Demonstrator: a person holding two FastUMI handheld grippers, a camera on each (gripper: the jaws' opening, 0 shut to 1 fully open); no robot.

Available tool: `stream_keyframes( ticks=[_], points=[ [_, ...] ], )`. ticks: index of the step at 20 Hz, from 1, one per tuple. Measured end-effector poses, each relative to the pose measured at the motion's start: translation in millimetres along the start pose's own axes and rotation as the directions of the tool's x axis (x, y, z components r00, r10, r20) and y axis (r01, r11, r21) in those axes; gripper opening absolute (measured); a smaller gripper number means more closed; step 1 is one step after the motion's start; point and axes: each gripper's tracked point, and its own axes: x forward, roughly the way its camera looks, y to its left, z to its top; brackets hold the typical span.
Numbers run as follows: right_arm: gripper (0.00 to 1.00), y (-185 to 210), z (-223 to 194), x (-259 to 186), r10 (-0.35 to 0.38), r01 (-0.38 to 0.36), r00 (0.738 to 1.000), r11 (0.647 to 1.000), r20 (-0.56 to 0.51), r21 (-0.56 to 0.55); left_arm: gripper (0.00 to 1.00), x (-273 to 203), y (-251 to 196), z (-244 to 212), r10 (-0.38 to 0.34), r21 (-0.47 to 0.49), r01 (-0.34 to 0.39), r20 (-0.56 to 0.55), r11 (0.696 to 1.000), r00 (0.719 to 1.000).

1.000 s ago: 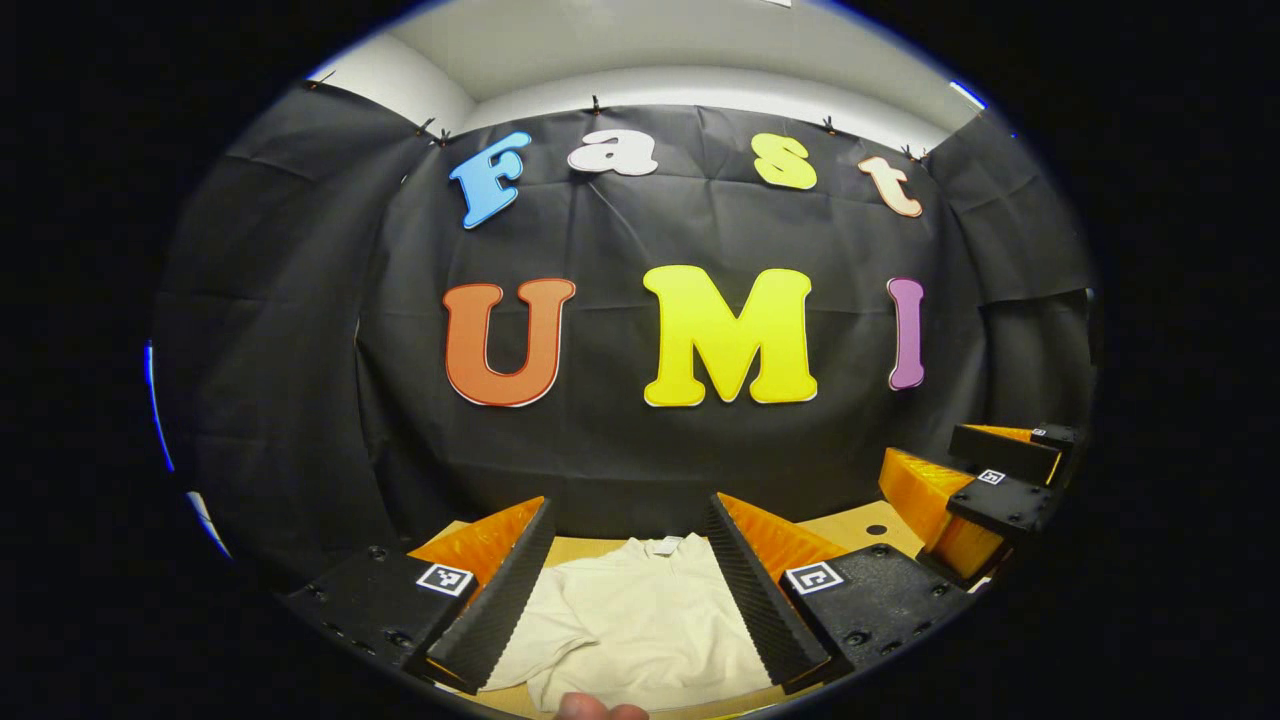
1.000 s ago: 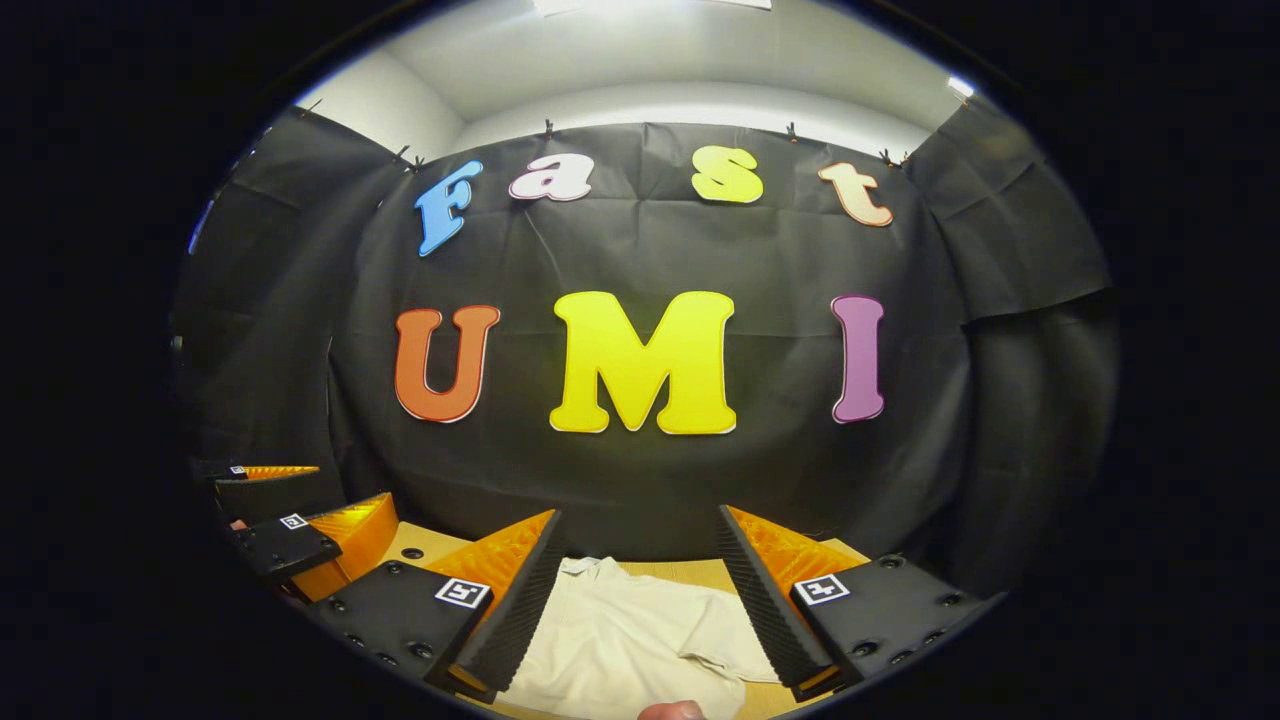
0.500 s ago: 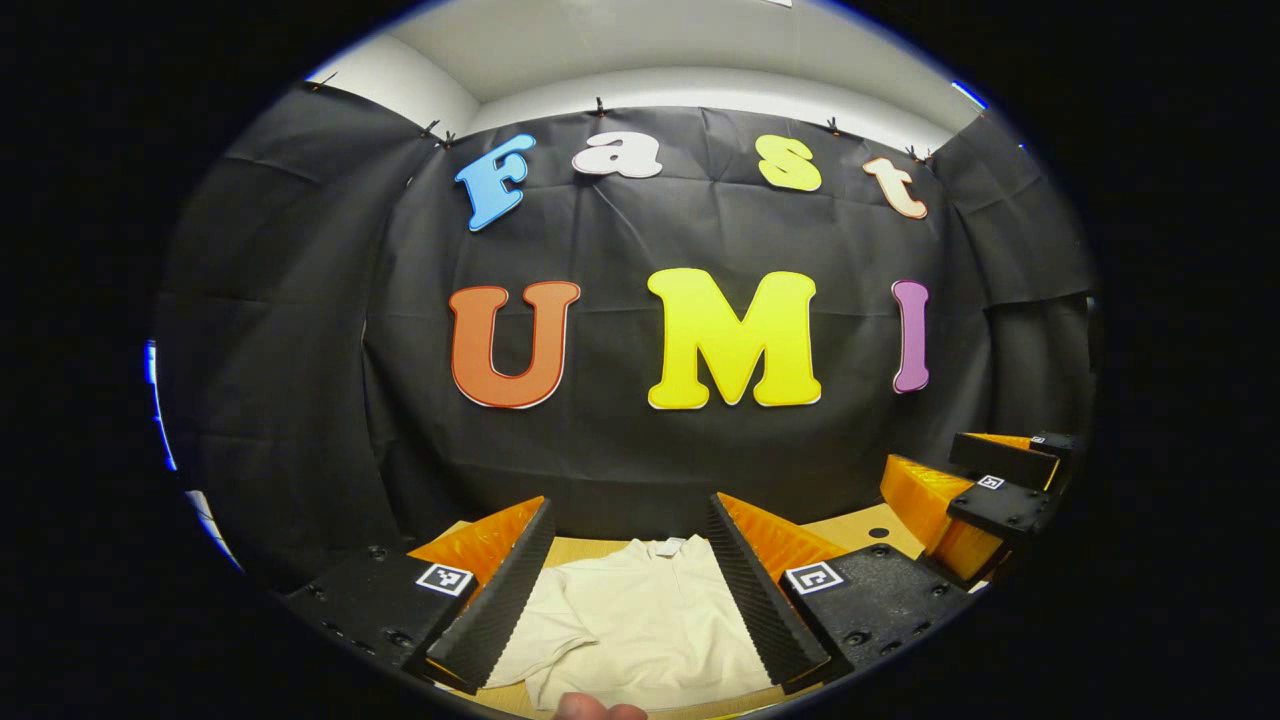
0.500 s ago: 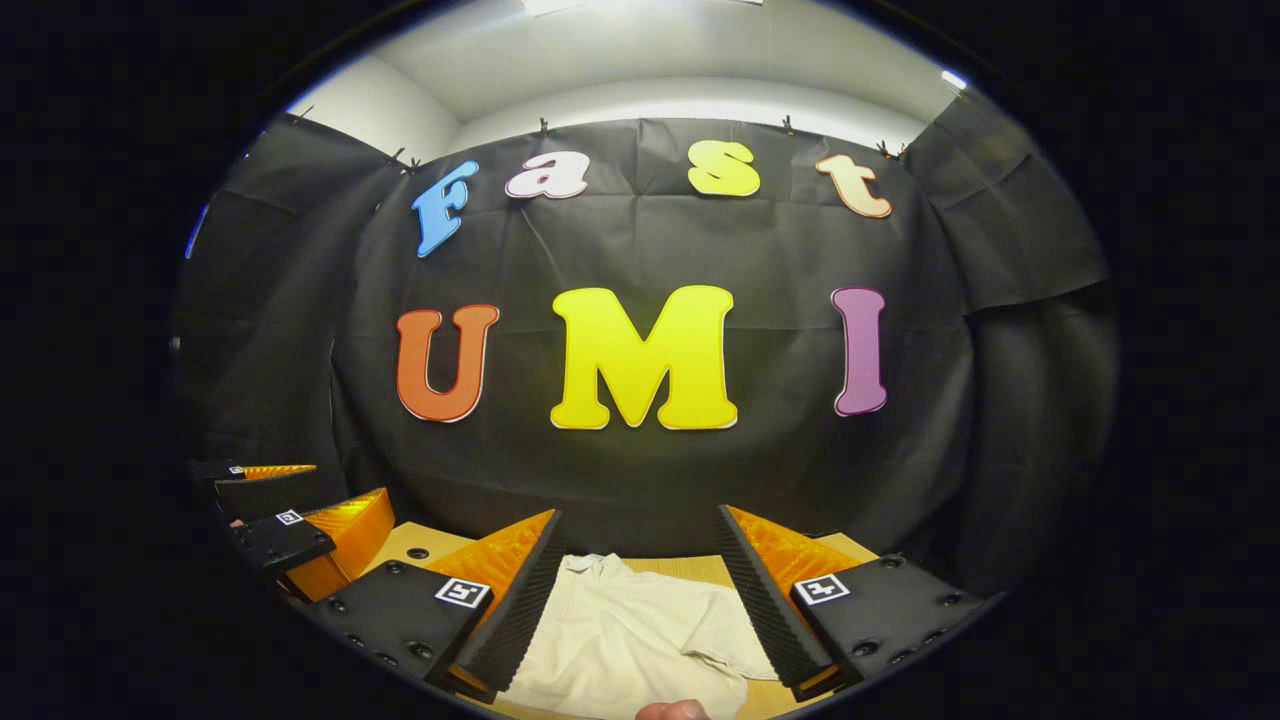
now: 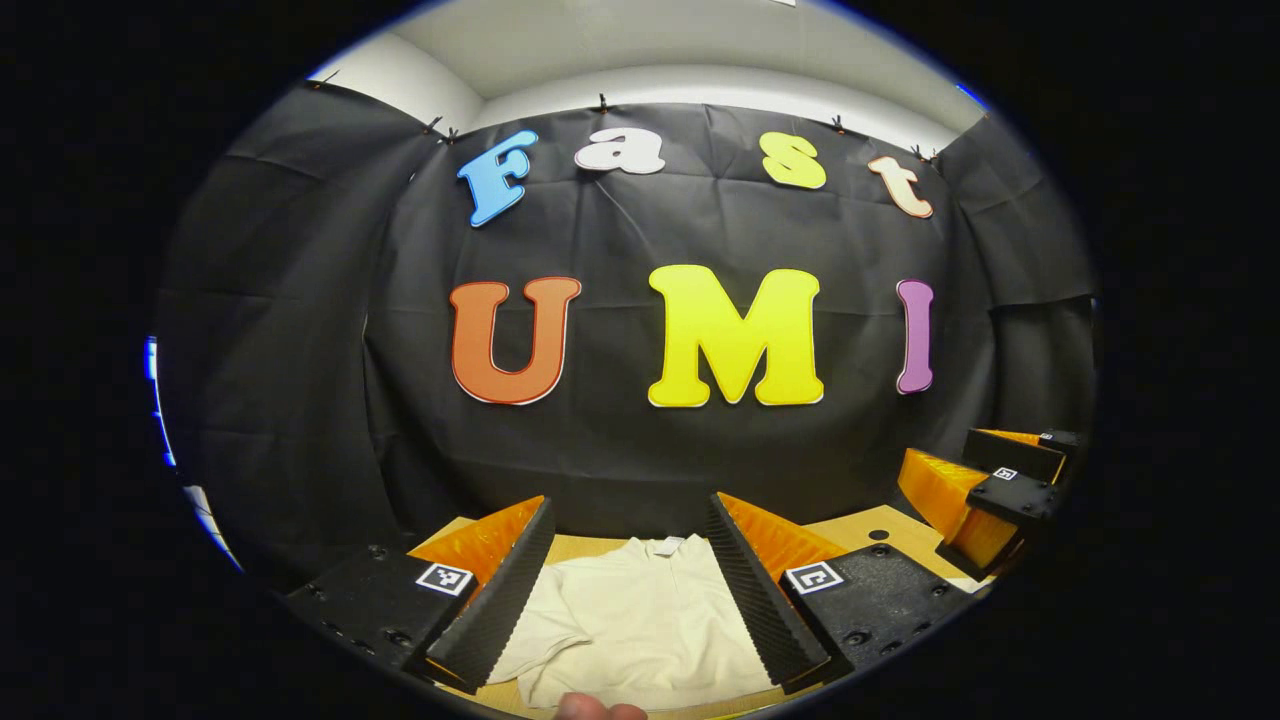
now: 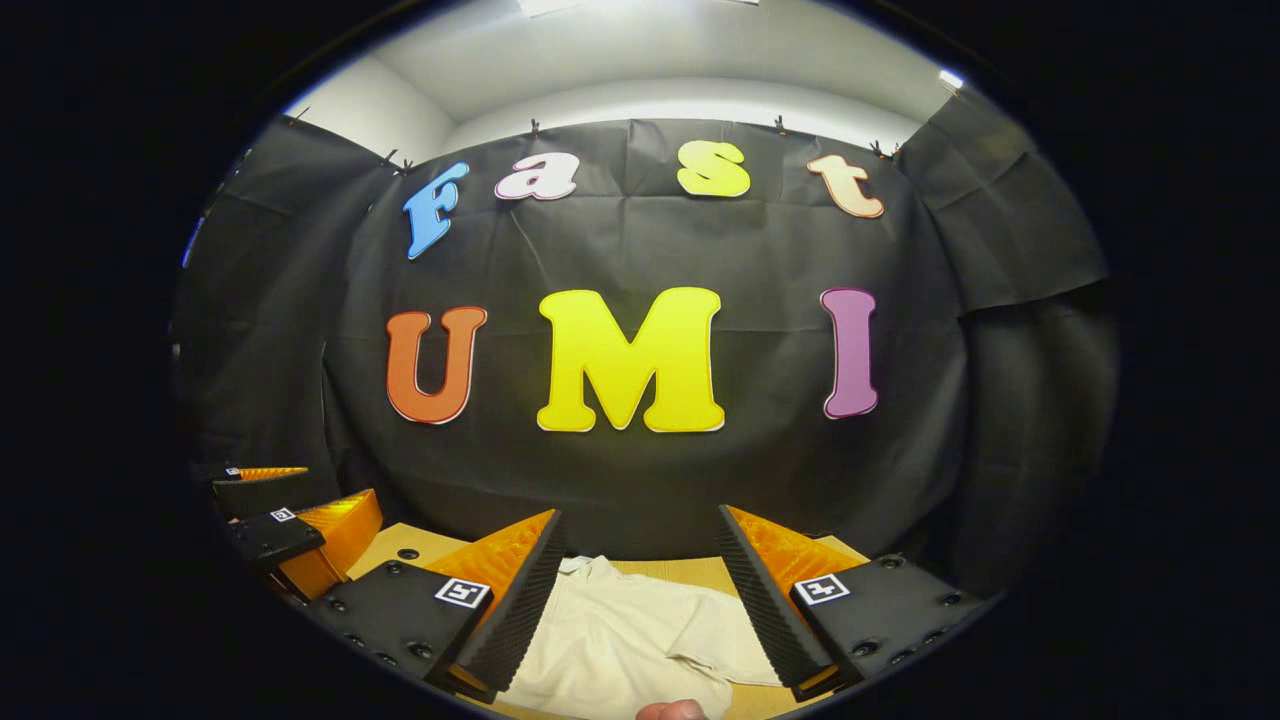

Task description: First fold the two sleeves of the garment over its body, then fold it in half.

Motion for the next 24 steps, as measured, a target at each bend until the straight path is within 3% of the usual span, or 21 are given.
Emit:
stream_keyframes(
  ticks=[7, 11, 19, 24],
  points=[
    [0.94, -11, -3, 5, 0.002, -0.002, 1.0, 1.0, -0.011, 0.01, 0.97, 0, -1, 4, 0.007, 0.012, -0.007, 0.005, 1.0, 1.0],
    [0.94, -40, -18, 1, -0.015, 0.015, 0.999, 1.0, -0.05, -0.003, 0.98, 0, -14, -10, -0.025, 0.013, 0.025, -0.03, 1.0, 0.999],
    [0.93, -144, -57, -34, -0.102, 0.097, 0.983, 0.995, -0.153, -0.039, 0.98, -5, -71, -40, -0.158, 0.067, 0.164, -0.096, 0.984, 0.983],
    [0.94, -235, -101, -62, -0.193, 0.168, 0.942, 0.979, -0.275, -0.113, 0.98, -3, -106, -65, -0.223, 0.065, 0.236, -0.17, 0.97, 0.96]
  ],
)
